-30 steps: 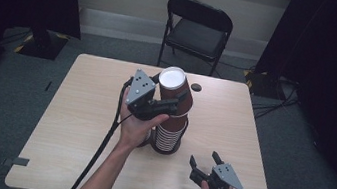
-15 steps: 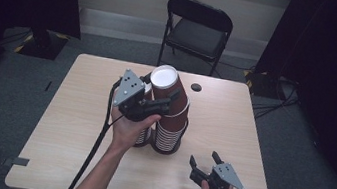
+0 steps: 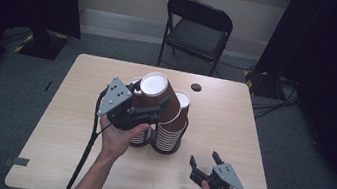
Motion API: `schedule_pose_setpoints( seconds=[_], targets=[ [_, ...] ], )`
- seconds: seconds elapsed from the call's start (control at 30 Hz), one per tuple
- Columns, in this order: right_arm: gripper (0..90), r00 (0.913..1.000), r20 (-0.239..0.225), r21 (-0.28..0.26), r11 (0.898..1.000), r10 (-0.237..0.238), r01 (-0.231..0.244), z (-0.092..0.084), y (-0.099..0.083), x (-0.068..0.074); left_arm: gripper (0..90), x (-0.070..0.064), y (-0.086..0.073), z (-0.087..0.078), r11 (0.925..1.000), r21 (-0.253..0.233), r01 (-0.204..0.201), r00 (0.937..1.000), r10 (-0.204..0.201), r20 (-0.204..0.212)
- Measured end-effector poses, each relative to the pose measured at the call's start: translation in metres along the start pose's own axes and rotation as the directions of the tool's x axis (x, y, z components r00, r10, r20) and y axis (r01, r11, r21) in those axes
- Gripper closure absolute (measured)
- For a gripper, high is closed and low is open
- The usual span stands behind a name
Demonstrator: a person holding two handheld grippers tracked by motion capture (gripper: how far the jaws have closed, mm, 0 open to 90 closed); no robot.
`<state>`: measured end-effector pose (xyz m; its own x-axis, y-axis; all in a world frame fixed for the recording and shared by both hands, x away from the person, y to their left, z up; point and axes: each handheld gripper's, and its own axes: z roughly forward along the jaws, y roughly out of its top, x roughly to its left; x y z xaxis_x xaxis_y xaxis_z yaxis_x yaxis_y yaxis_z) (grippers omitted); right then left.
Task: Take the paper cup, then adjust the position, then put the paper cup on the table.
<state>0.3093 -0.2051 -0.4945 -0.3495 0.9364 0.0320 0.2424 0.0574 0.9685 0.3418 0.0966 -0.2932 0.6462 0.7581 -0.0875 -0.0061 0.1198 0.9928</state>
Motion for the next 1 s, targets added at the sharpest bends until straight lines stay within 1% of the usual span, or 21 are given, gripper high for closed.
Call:
schedule_pose_setpoints(
  seconds=[0.07, 0.13, 0.17, 0.27, 0.3, 0.33, 0.4, 0.43, 0.53, 0.67, 0.7, 0.73, 0.77, 0.8, 0.83, 0.93, 0.97, 1.0],
  targets=[
    [17.0, 1.0, 0.002, -0.002, 1.0, -0.002, 0.002, 0.0, 0.0, 0.0, 21.2, 0.0, -0.003, -0.003, 1.0, 0.0, 0.001, 1.0, -0.001, 0.004],
    [17.0, 1.0, 0.002, -0.002, 1.0, -0.003, 0.003, 0.0, 0.0, 0.0, 21.2, 0.001, -0.005, -0.006, 1.0, 0.0, 0.001, 1.0, -0.001, -0.003],
    [17.0, 1.0, 0.001, -0.004, 1.0, -0.003, 0.003, 0.0, 0.0, 0.0, 21.3, 0.002, -0.007, -0.01, 0.9995, 0.002, 0.031, 0.9995, -0.031, 0.006],
    [17.0, 1.0, 0.001, -0.004, 1.0, -0.002, 0.002, 0.0, 0.0, 0.0, 21.2, 0.001, -0.007, -0.014, 0.9995, -0.001, 0.032, 0.9994, -0.032, 0.012],
    [17.0, 1.0, 0.001, -0.002, 1.0, -0.002, 0.002, 0.0, 0.0, 0.0, 21.2, -0.001, -0.008, -0.018, 0.9997, 0.005, 0.024, 0.9997, -0.024, 0.01],
    [17.0, 1.0, 0.001, -0.002, 1.0, -0.002, 0.002, 0.0, 0.0, 0.0, 21.2, -0.001, -0.008, -0.018, 0.9997, 0.005, 0.024, 0.9997, -0.024, 0.01],
    [17.0, 1.0, 0.001, -0.003, 1.0, -0.003, 0.003, 0.0, 0.0, 0.0, 21.2, -0.003, -0.007, -0.024, 0.9995, 0.009, 0.029, 0.9993, -0.029, 0.023],
    [17.0, 1.0, 0.001, -0.003, 1.0, -0.002, 0.002, 0.0, 0.0, 0.0, 21.2, -0.006, -0.008, -0.029, 0.9997, 0.006, 0.024, 0.9994, -0.024, 0.026],
    [16.7, 1.0, -0.001, 0.001, 1.0, -0.003, 0.003, 0.0, 0.0, 0.0, 21.2, -0.008, -0.01, -0.033, 0.9997, 0.009, 0.022, 0.9993, -0.022, 0.029],
    [17.4, 1.0, -0.006, 0.004, 1.0, -0.004, 0.004, 0.001, 0.0, 0.0, 21.2, -0.008, -0.015, -0.037, 0.9993, 0.015, 0.035, 0.9989, -0.035, 0.032],
    [17.3, 0.9999, -0.013, 0.013, 1.0, 0.0, 0.0, 0.001, 0.001, 0.0, 21.2, -0.008, -0.019, -0.039, 0.9988, 0.029, 0.04, 0.9984, -0.041, 0.039],
    [17.3, 0.9999, -0.013, 0.013, 1.0, 0.0, 0.0, 0.001, 0.001, 0.0, 21.2, -0.008, -0.019, -0.039, 0.9988, 0.029, 0.04, 0.9984, -0.041, 0.039],
    [15.2, 0.9998, -0.021, 0.021, 1.0, -0.001, 0.002, 0.002, 0.001, 0.0, 21.2, -0.009, -0.024, -0.04, 0.9983, 0.042, 0.04, 0.9988, -0.042, 0.027],
    [15.2, 0.9998, -0.021, 0.021, 1.0, -0.001, 0.002, 0.002, 0.001, 0.0, 21.2, -0.009, -0.024, -0.04, 0.9983, 0.042, 0.04, 0.9988, -0.042, 0.027],
    [14.6, 0.9996, -0.027, 0.026, 1.0, -0.01, 0.011, 0.002, 0.001, 0.0, 21.2, -0.009, -0.029, -0.042, 0.9971, 0.061, 0.045, 0.9981, -0.047, 0.04],
    [14.3, 0.9994, -0.028, 0.035, 0.999, -0.02, 0.021, 0.004, 0.001, 0.001, 21.2, -0.008, -0.033, -0.044, 0.9968, 0.064, 0.047, 0.9983, -0.05, 0.031],
    [14.5, 0.9992, -0.037, 0.038, 0.999, -0.019, 0.02, 0.004, 0.002, 0.002, 21.2, -0.006, -0.037, -0.045, 0.9954, 0.073, 0.063, 0.9976, -0.065, 0.024],
    [15.6, 0.9987, -0.046, 0.041, 0.999, -0.019, 0.021, 0.006, 0.002, 0.001, 21.2, -0.004, -0.039, -0.045, 0.9949, 0.076, 0.066, 0.9974, -0.068, 0.023]
  ],
)
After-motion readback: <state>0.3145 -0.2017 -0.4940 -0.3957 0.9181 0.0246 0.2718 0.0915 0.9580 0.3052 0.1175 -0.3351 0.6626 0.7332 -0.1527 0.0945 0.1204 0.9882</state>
